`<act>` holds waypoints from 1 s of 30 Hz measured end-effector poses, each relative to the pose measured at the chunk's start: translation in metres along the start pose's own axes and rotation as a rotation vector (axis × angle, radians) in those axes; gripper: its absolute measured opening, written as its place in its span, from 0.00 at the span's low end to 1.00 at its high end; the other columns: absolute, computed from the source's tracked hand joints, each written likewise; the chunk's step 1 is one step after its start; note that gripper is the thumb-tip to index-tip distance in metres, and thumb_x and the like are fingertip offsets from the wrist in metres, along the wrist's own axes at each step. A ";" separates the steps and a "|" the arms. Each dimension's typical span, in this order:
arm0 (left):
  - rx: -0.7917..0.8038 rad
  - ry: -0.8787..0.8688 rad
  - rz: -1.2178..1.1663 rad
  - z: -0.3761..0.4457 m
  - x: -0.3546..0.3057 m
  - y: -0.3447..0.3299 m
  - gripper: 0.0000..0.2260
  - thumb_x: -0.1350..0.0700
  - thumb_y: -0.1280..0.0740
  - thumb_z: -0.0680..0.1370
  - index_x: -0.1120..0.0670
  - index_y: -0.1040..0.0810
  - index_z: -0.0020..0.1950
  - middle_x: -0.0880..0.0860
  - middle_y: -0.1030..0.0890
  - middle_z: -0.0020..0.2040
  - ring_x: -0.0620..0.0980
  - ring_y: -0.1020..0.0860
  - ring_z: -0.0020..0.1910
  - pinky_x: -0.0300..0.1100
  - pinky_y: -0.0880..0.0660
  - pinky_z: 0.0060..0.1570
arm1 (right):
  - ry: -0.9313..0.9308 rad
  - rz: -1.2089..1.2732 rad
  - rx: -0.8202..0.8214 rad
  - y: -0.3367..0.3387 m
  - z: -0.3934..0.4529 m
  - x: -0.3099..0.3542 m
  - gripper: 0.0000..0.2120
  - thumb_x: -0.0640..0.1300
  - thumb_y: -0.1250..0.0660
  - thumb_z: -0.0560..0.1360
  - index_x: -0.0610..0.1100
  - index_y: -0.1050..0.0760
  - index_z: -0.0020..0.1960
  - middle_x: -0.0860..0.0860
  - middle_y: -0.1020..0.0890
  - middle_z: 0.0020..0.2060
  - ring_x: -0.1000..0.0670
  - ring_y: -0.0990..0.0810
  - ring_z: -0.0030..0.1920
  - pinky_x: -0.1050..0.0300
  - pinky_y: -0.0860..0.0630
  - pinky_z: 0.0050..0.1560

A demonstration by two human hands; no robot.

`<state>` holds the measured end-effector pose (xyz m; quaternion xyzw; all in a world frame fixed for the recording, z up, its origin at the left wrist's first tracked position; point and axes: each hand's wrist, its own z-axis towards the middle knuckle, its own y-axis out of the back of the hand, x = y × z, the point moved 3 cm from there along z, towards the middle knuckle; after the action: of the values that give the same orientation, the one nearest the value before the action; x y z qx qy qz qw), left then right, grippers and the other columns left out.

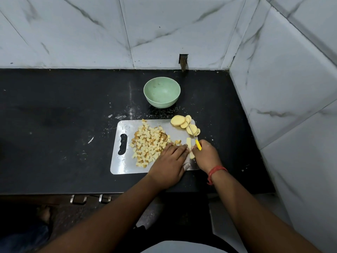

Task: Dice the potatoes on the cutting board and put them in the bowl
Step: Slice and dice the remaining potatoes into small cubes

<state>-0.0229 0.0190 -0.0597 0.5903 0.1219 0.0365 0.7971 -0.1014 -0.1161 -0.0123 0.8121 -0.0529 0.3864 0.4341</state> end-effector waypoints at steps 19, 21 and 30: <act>0.021 0.008 0.083 -0.007 -0.004 -0.002 0.24 0.44 0.44 0.85 0.56 0.28 0.77 0.56 0.28 0.75 0.57 0.31 0.74 0.59 0.41 0.78 | -0.023 -0.210 -0.081 0.001 -0.019 -0.004 0.09 0.51 0.35 0.77 0.46 0.30 0.50 0.47 0.20 0.43 0.45 0.19 0.43 0.50 0.20 0.43; 0.021 0.003 0.085 -0.007 -0.005 -0.001 0.25 0.44 0.44 0.85 0.56 0.29 0.77 0.56 0.28 0.75 0.57 0.32 0.75 0.58 0.42 0.79 | -0.043 -0.200 -0.080 0.002 -0.018 -0.002 0.09 0.50 0.35 0.77 0.46 0.30 0.52 0.46 0.19 0.45 0.45 0.19 0.44 0.51 0.21 0.43; -0.030 0.005 0.068 -0.012 -0.007 0.002 0.24 0.46 0.43 0.86 0.59 0.27 0.75 0.58 0.27 0.75 0.57 0.32 0.76 0.56 0.43 0.79 | 0.033 -0.098 -0.062 0.010 -0.030 0.003 0.06 0.46 0.42 0.82 0.42 0.31 0.53 0.43 0.20 0.45 0.45 0.22 0.41 0.55 0.32 0.37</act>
<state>-0.0322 0.0294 -0.0596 0.5820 0.1036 0.0668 0.8038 -0.1207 -0.0992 0.0058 0.7934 -0.0181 0.3760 0.4783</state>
